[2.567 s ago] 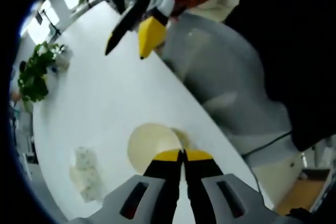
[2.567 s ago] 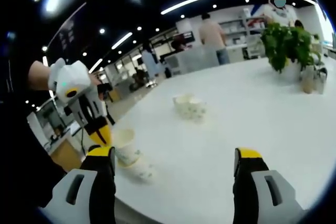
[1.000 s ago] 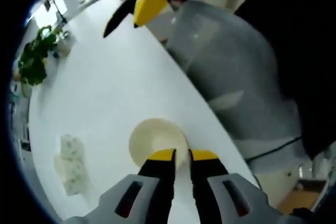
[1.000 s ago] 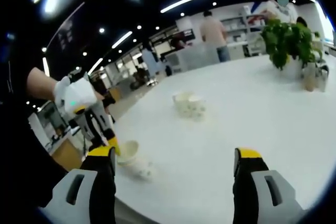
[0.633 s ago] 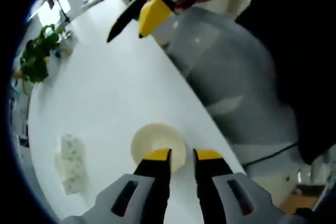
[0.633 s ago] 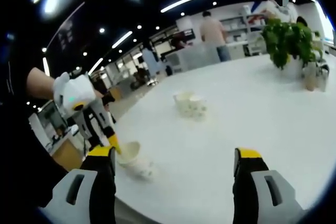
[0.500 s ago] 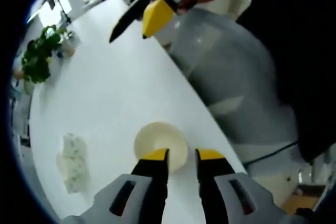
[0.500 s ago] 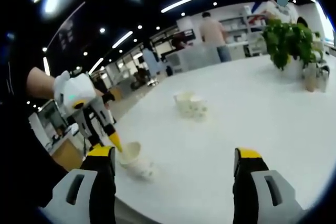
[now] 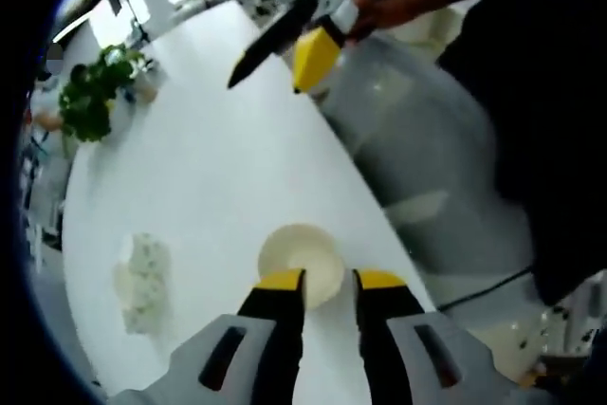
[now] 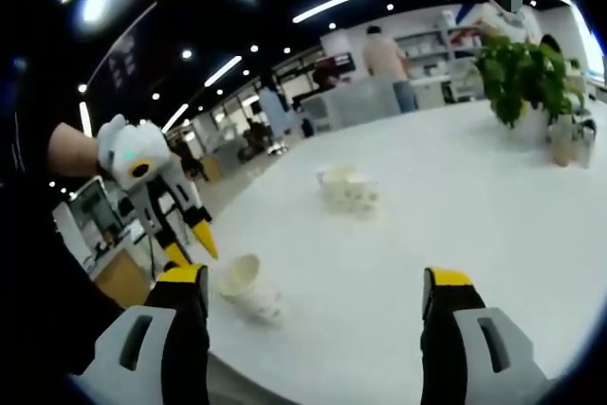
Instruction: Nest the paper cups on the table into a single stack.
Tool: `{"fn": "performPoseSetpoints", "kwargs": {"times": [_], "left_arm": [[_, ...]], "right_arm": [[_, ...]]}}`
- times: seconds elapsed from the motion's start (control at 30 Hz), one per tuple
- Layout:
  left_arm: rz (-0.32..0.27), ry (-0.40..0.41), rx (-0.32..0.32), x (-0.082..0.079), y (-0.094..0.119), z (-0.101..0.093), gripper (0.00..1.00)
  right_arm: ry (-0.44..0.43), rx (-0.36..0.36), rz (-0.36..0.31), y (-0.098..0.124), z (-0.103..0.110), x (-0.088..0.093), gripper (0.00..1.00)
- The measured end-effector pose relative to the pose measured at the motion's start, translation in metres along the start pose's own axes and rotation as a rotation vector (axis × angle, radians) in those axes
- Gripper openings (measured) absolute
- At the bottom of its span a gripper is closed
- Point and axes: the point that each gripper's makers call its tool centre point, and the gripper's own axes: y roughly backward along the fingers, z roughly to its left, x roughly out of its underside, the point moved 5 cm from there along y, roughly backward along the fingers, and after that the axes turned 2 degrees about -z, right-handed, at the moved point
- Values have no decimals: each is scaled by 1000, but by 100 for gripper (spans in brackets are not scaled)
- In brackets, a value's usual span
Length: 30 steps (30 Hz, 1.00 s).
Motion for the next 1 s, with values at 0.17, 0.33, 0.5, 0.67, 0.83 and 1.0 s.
{"fn": "performPoseSetpoints", "kwargs": {"times": [0.17, 0.33, 0.5, 0.67, 0.83, 1.0], "left_arm": [[-37, 61, -42, -2, 3, 3, 18], [-85, 99, -124, -8, 11, 12, 17], [-151, 192, -180, -8, 22, 16, 22], [-209, 251, -244, -3, 30, 14, 30], [-263, 309, -291, 2, 34, 8, 42], [-293, 358, -343, 11, 39, 2, 56]], "right_arm": [[5, -9, -1, -2, 1, -2, 91], [19, -15, 0, -2, 1, -4, 90], [48, -24, 32, -3, 3, -5, 88], [89, -28, 51, -3, 9, -14, 87], [114, -21, 60, -3, 16, -20, 86], [119, -15, 57, -4, 23, -24, 86]]}}
